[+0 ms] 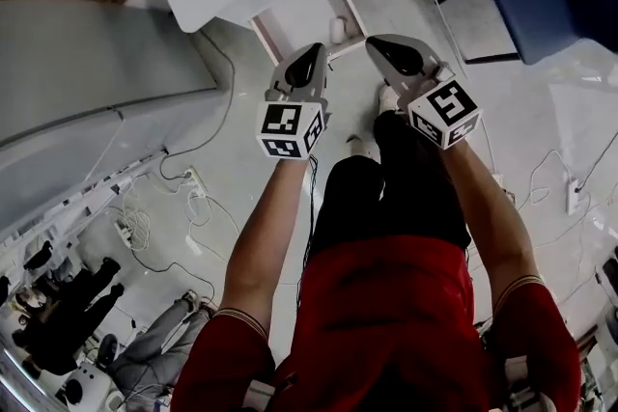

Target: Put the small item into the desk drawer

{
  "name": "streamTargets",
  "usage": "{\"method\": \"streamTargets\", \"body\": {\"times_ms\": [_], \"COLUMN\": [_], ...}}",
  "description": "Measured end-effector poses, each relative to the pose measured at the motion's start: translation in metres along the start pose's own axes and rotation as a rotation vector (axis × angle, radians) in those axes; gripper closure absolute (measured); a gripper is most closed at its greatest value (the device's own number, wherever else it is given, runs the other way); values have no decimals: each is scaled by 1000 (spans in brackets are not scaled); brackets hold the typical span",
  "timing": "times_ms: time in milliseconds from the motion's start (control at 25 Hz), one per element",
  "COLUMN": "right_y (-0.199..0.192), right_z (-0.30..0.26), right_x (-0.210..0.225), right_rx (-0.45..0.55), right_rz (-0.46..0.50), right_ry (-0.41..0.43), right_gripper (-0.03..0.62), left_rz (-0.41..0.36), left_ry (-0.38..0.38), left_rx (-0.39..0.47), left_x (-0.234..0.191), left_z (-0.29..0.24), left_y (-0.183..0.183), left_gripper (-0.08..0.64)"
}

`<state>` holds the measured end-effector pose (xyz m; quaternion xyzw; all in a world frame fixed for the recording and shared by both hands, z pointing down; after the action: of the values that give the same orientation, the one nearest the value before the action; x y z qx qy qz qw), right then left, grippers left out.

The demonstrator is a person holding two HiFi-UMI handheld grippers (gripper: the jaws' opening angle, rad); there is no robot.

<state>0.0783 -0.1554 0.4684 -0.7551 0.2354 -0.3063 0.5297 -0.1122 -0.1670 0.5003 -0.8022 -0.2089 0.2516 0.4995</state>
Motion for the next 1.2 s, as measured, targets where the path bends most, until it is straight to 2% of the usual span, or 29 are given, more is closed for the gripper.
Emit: {"method": "streamTargets", "body": {"times_ms": [80,160,480,640,840,1000,1200], "right_y": [13,27,94,127,156,170,181], "right_z": [12,24,73,92,115,128,148], "right_x": [-13,-26,-81,-103,-120,-116,-105], "right_rx": [16,29,143,212,260,267,274], "right_rz": [3,5,4,15,33,62,74], "right_ry": [21,41,50,45,50,51,84], "right_gripper": [584,584,586,586,586,586,586], "left_rz": [-89,-146,-181,-201,-202,-248,-249], "left_ry": [-44,-74,-129,-155,-135,-116,-92], "left_rx": [45,81,288,316,350,348,360], "left_x": [22,38,86,101,112,123,140], "left_z": [20,40,113,139,166,177,181], "left_y": [23,46,126,146,169,183,196], "left_gripper": [555,554,554,554,554,554,554]}}
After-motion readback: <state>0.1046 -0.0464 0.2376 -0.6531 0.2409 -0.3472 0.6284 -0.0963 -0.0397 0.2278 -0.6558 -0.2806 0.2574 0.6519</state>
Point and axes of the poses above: the fingertips, and each gripper's own axes: z backward along the fingers, x to its right, y out of its top, the point moved 9 cm from there along z, backward along the fingers
